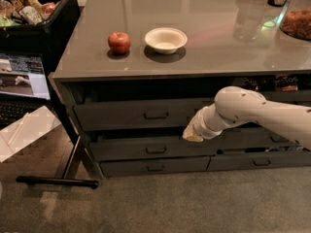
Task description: Close top drawer
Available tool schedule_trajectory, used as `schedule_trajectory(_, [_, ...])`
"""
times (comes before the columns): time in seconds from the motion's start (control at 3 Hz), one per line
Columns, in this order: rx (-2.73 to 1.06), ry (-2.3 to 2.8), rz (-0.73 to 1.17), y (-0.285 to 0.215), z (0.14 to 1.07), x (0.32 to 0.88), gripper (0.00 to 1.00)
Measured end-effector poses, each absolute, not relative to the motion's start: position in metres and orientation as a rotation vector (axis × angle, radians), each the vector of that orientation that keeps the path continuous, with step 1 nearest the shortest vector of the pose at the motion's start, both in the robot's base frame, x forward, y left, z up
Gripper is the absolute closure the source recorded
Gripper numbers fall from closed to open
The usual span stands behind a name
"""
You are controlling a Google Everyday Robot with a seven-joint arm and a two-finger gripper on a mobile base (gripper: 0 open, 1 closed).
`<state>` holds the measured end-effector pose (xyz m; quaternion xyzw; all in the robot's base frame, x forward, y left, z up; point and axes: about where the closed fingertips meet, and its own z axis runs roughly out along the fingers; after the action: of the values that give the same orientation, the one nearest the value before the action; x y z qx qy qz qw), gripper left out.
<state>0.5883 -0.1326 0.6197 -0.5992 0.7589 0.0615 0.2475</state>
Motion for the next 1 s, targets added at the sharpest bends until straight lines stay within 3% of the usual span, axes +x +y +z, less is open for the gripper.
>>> schedule_trajectory(0.33, [-1.592,2.049,0.147,-0.135,0.615,0.614,0.95])
schedule_trajectory(0.67, [-1.546,2.027,0.101,-0.139,0.619,0.64,1.0])
schedule_trajectory(1.0, [-1.494,2.004,0.051,-0.142,0.629,0.655,0.81])
